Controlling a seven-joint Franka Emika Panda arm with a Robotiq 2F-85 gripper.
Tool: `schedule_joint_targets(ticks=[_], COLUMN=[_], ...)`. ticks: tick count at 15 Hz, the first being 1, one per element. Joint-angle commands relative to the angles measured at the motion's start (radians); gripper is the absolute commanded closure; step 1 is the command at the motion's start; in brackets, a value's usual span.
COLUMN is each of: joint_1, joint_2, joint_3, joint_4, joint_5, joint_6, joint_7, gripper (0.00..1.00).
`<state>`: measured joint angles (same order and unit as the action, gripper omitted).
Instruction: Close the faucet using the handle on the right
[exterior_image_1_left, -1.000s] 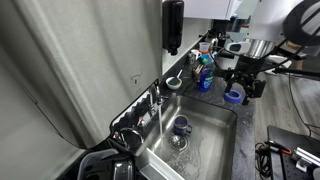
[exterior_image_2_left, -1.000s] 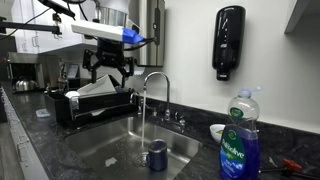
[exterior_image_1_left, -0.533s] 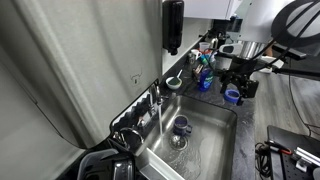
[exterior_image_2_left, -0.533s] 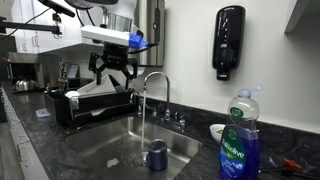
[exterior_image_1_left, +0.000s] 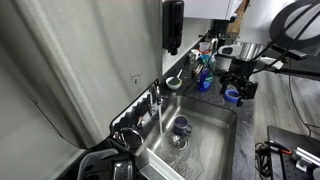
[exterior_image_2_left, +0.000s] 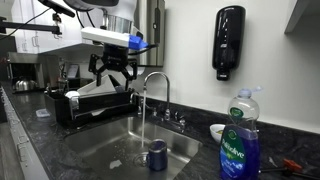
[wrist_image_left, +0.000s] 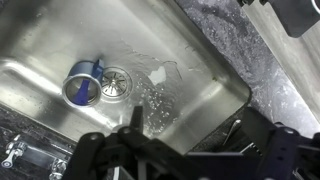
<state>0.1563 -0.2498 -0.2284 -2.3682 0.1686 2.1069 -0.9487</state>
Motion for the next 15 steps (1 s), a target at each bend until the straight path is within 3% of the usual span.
schedule_joint_targets(ticks=[1, 7, 15], joint_1=[-0.039, -0.067, -0.154], joint_2=[0.092, 0.252, 0.476], joint_3=[0.036, 0.067, 0.169], joint_4=[0.045, 0.145, 0.309], joint_5=[0.067, 0.185, 0.185], joint_6=[0.036, 0.093, 0.216], joint_7=[-0.038, -0.072, -0.071], gripper=[0.00, 0.00, 0.00])
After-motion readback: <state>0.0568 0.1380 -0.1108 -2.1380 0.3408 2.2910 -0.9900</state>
